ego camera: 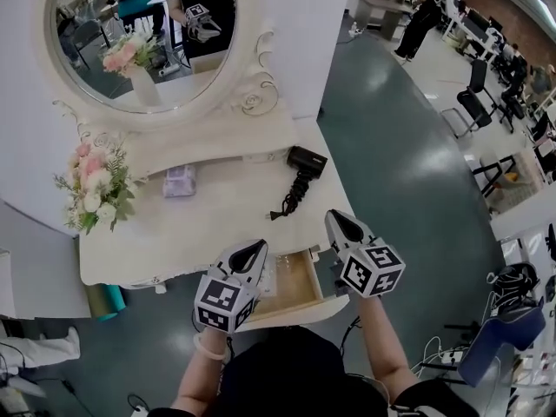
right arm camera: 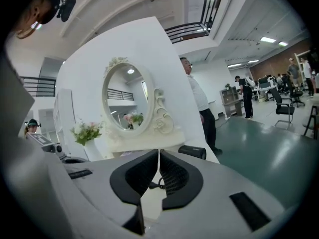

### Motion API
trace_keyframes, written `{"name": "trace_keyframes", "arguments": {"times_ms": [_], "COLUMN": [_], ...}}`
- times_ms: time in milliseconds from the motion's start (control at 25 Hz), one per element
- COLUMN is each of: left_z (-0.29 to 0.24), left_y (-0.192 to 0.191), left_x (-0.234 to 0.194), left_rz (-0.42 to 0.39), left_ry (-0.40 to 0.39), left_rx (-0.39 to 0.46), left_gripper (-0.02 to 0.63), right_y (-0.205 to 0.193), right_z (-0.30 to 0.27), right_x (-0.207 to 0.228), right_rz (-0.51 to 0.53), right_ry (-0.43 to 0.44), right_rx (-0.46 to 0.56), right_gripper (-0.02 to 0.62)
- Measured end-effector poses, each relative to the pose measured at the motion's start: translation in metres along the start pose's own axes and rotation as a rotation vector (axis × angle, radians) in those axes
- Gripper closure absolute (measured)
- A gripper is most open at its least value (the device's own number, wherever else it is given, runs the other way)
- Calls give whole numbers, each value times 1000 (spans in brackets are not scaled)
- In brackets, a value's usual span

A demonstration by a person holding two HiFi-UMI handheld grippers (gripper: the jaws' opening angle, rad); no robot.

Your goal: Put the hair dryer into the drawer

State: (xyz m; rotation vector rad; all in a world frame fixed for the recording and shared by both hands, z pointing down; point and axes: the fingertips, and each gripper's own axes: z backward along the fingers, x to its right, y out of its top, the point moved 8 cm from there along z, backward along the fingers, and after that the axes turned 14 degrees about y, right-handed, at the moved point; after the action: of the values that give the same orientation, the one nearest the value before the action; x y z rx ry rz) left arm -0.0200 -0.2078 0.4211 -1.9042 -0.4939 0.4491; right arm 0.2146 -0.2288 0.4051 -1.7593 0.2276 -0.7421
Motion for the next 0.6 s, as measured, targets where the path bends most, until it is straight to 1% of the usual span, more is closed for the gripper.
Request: {"name": "trace_keyframes", "arguments": {"times_ms": [120, 200, 240, 320, 400, 520, 600], "left_z": [-21, -32, -37, -45, -53, -62, -66], "left_y": [8, 10, 10, 10, 9, 6, 4], "left_x": [-7, -11, -12, -14, -17, -22, -27], "left_rz": [4, 14, 18, 24, 27, 33, 38], "left_ry": [8, 11, 12, 17, 27, 43, 56], "left_rx": [3, -8, -14, -25, -37, -55, -64], "left_gripper": [588, 588, 588, 588, 588, 588, 588], "right_y": [4, 1, -2, -9, -15, -24, -31], "right_z": [-23, -38, -46, -62, -78, -95, -105], "right_x": [20, 33, 40, 51, 60, 71, 79], "right_rz": [-41, -65, -84, -133, -175, -205, -216], "right_ry": [-47, -81, -93, -102, -108, -137, -161], "right_rx": [33, 37, 33, 18, 7, -11, -34], "right_gripper": [541, 535, 501, 399, 388, 363, 277]}}
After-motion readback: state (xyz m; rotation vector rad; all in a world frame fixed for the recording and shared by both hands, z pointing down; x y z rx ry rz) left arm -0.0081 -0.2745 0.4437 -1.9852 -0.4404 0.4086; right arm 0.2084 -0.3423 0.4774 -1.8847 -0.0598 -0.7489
